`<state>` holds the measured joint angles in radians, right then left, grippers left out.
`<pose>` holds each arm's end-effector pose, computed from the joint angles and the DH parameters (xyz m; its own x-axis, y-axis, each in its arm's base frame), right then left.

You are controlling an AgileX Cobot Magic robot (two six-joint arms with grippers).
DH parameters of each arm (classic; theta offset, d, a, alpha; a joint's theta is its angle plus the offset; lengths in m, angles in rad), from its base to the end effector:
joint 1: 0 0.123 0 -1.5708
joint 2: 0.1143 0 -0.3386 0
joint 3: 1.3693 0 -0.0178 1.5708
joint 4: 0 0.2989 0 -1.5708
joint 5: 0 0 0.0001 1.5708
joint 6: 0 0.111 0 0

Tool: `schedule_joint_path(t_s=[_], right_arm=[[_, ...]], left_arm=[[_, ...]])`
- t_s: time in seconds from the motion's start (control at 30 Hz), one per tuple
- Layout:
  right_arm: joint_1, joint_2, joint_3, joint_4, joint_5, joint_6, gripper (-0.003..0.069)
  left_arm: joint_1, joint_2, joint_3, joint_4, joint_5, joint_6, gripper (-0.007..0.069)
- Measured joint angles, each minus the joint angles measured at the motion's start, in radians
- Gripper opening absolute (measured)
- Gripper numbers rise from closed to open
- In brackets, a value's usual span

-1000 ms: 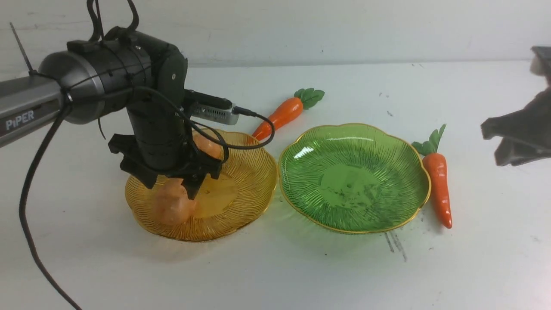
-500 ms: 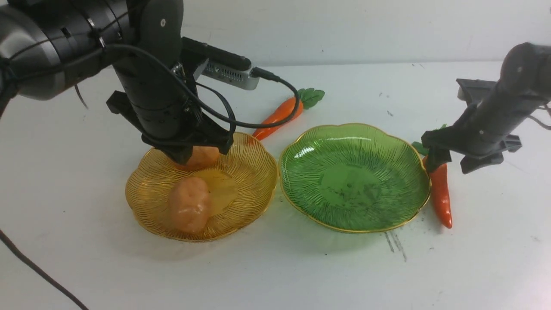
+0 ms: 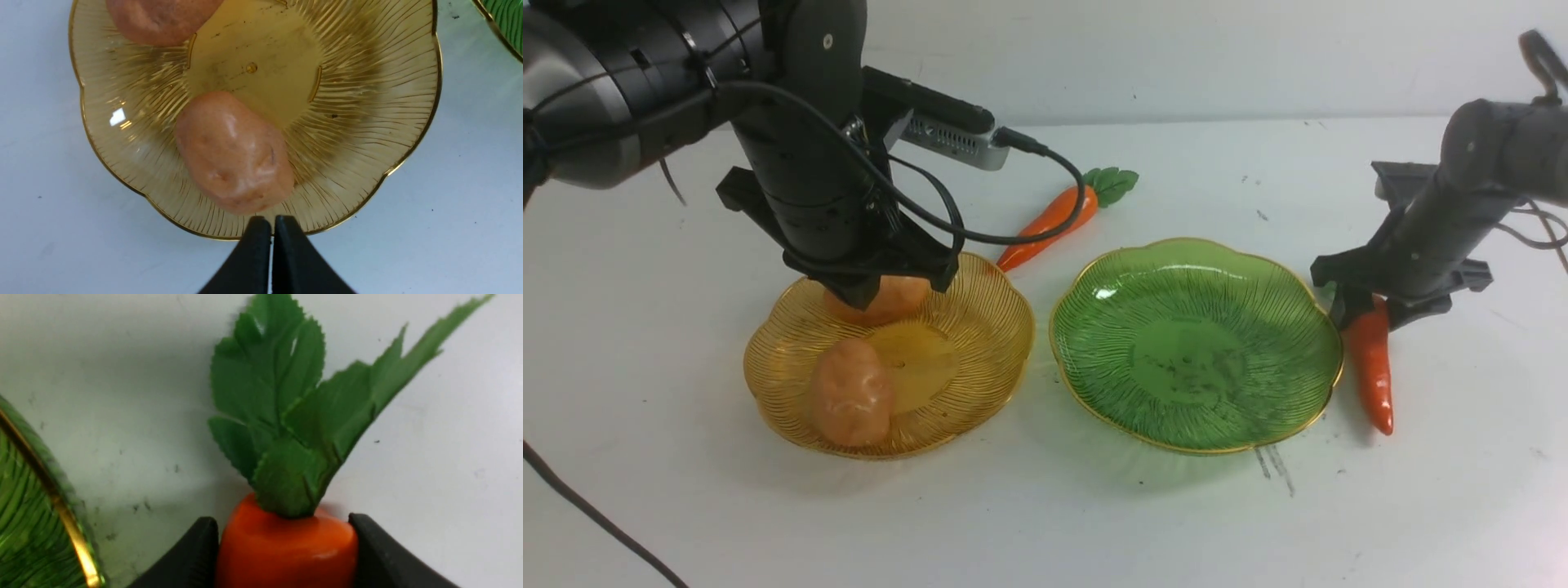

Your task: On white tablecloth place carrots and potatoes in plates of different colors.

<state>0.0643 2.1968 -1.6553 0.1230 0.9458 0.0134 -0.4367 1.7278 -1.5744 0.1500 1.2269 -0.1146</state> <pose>0.5220 0.0447 0.1490 -0.9862 0.0218 -0.1644 0.0032 0.9937 0.1125 0.3877 -0.1637 0.3416 -0.8932 0.3474 -0.2856 0.3272 0.9377 0.1172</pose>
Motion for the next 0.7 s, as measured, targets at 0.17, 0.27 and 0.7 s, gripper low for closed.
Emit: schedule_joint_path(t_s=[0.17,0.27,0.7], right_arm=[[0.0,-0.011,-0.084,-0.042,0.113,0.001,0.0367],[0.0,-0.047,-0.149,-0.042,0.175,0.012,0.0367],[0.173,-0.087,-0.249,0.167,0.272,-0.056,0.0367]], left_arm=[[0.0,0.0,0.0,0.0,0.0,0.0,-0.0003],[0.0,0.0,0.0,0.0,-0.006,0.0,-0.0003],[0.0,0.065,-0.072,-0.113,-0.235,0.041,-0.0003]])
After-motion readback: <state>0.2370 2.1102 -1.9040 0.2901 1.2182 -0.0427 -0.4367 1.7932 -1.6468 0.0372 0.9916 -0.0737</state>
